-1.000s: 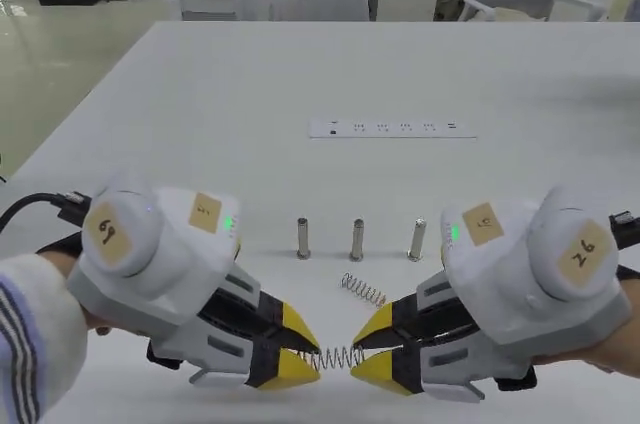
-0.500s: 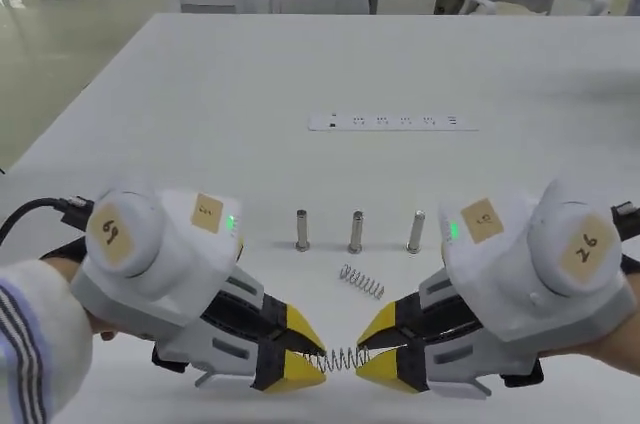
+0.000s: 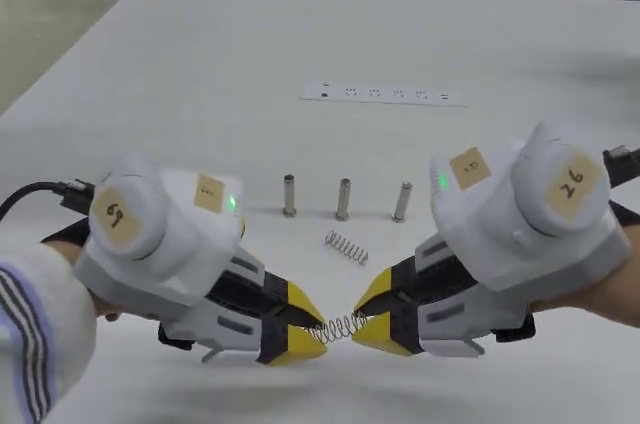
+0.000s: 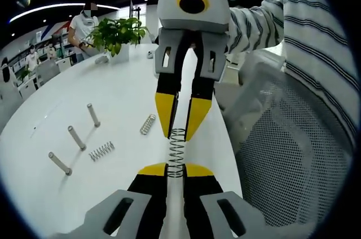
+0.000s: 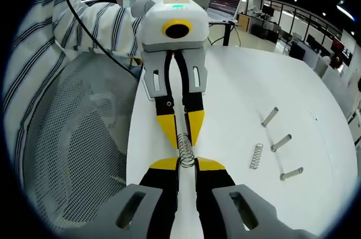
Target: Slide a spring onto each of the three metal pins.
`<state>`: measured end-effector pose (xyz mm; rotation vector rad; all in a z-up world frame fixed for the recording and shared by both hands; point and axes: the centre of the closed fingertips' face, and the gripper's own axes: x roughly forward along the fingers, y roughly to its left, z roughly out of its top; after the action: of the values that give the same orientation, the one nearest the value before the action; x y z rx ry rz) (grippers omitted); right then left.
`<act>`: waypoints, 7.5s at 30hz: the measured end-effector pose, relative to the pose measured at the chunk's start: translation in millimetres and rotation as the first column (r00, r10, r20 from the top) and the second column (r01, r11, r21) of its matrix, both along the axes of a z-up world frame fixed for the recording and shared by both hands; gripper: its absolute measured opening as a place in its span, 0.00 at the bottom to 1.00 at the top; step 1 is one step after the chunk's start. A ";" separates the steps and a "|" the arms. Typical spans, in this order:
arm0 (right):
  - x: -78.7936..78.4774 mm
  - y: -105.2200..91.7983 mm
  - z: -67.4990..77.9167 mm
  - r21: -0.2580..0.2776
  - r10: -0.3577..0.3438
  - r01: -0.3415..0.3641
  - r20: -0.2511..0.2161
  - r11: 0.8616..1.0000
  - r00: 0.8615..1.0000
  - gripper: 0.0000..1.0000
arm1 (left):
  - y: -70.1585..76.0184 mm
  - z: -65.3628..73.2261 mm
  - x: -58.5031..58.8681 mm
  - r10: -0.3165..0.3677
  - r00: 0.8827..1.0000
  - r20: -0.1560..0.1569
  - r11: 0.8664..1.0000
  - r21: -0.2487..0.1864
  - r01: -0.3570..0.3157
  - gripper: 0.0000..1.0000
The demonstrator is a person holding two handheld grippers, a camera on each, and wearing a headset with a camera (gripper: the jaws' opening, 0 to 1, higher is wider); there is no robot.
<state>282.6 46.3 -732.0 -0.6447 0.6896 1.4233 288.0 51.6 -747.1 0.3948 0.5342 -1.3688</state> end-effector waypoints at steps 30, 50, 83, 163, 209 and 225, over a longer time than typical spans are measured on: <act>-4.3 -4.1 13.8 -0.241 0.182 -0.152 0.105 0.958 0.978 0.06 | -21.1 2.2 -1.4 0.078 0.996 0.051 0.997 -0.017 -0.077 0.02; -3.0 -7.3 21.0 -0.271 0.355 -0.299 0.188 0.915 0.916 0.08 | -26.5 9.6 3.3 0.110 0.990 0.086 0.994 -0.029 -0.108 0.02; 0.1 -5.3 9.5 -0.325 0.373 -0.311 0.150 0.893 0.915 0.08 | -28.7 20.3 7.0 0.106 0.987 0.124 0.994 -0.025 -0.104 0.02; 84.0 -18.9 46.4 -0.419 0.187 -0.148 0.053 0.896 0.981 0.08 | 70.7 23.5 49.5 0.639 0.767 -0.056 0.750 -0.175 -0.638 0.98; 193.2 63.8 3.8 -0.506 0.298 -0.231 0.054 0.831 0.953 0.08 | 88.8 5.4 44.4 0.669 0.743 0.006 0.743 -0.051 -0.668 0.98; 187.9 74.0 -9.0 -0.518 0.326 -0.261 0.038 0.815 0.944 0.08 | 95.5 6.1 49.0 0.690 0.723 0.039 0.724 -0.056 -0.687 0.96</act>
<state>470.5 120.3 -741.0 -1.2955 0.9035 1.4716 337.0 147.1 -741.0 0.1651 0.5330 -0.6313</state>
